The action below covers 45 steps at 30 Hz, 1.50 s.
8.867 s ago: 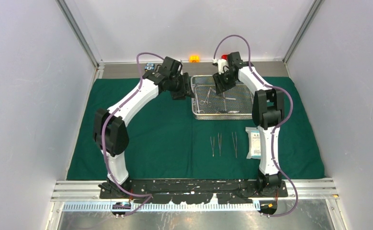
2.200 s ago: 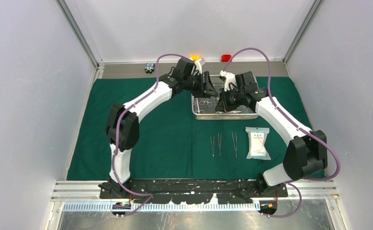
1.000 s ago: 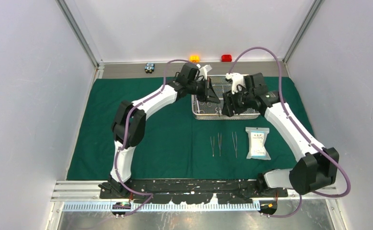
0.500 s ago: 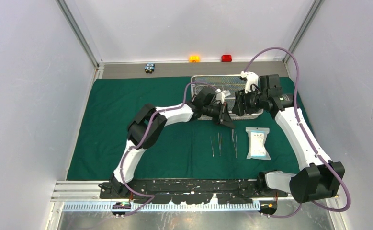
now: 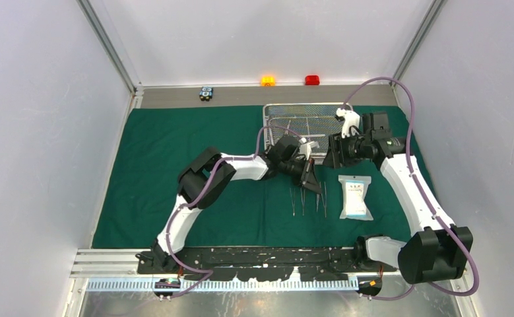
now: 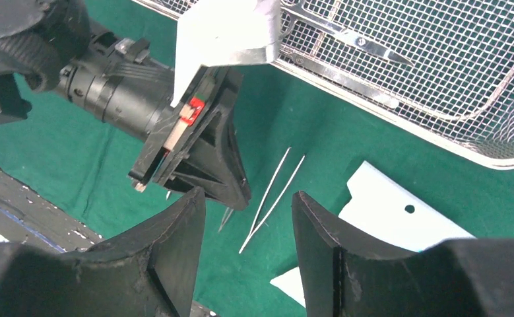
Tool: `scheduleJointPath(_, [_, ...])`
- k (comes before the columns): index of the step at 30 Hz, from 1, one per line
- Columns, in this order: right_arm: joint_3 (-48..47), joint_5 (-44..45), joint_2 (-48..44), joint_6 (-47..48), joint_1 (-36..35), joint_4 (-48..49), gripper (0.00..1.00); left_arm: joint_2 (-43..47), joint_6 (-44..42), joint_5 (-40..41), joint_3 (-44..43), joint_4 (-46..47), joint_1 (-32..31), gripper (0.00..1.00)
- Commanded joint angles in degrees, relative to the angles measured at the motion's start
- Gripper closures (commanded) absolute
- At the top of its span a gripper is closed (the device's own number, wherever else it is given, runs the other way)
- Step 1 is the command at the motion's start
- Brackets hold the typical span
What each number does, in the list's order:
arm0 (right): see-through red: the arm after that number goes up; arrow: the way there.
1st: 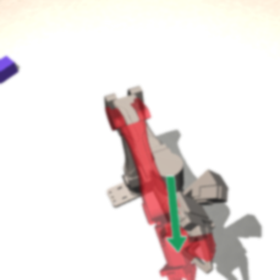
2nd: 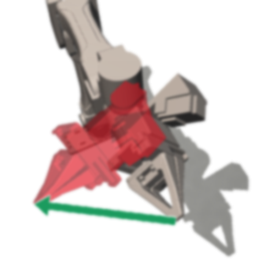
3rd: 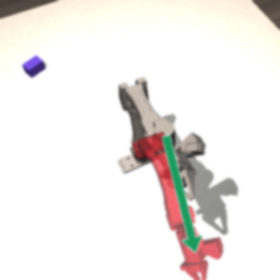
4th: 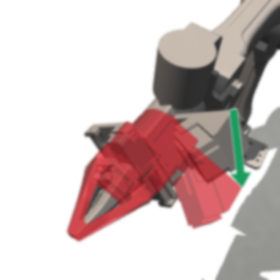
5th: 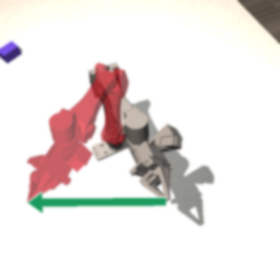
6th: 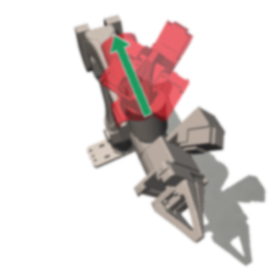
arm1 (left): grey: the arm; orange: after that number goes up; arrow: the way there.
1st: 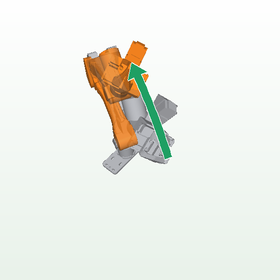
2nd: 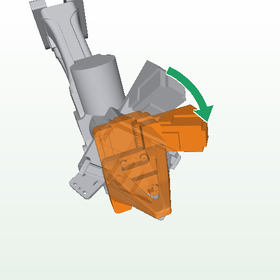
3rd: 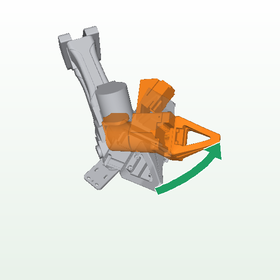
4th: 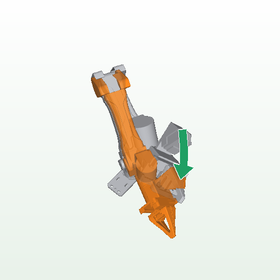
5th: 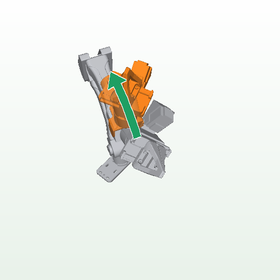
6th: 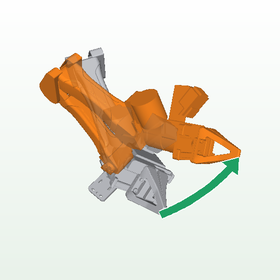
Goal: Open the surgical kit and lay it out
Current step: Place the medical item in the surgical kit.
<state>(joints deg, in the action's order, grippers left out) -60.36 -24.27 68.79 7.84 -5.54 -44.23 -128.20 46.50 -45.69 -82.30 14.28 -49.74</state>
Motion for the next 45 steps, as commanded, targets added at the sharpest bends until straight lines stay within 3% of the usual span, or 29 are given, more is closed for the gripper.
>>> scheduleJointPath(1, [0.3,-2.8,-3.5,1.0,1.8,-0.3,0.44,8.6,-6.0,1.9,2.3,0.6,-0.6,0.99])
scheduleJointPath(7, [0.2,-10.2,-5.4,2.9,3.0,-2.2,0.46,16.3,-6.7,3.2,5.4,0.6,1.2,0.99])
scheduleJointPath(14, [-1.0,-14.9,-5.3,4.8,2.3,-3.1,0.46,20.8,-0.6,4.0,4.2,-0.3,6.3,1.0])
scheduleJointPath(21, [-3.1,-7.9,-4.0,5.0,-4.9,-1.7,0.47,19.3,3.8,4.6,2.4,-0.2,6.5,1.0])
scheduleJointPath(28, [-3.0,5.2,-1.3,3.9,-11.2,1.4,0.51,17.4,7.7,5.5,1.4,0.9,6.5,1.0])
scheduleJointPath(45, [-2.9,3.4,2.4,2.0,-11.8,3.2,0.63,14.5,11.5,4.3,0.3,3.4,6.5,1.0])
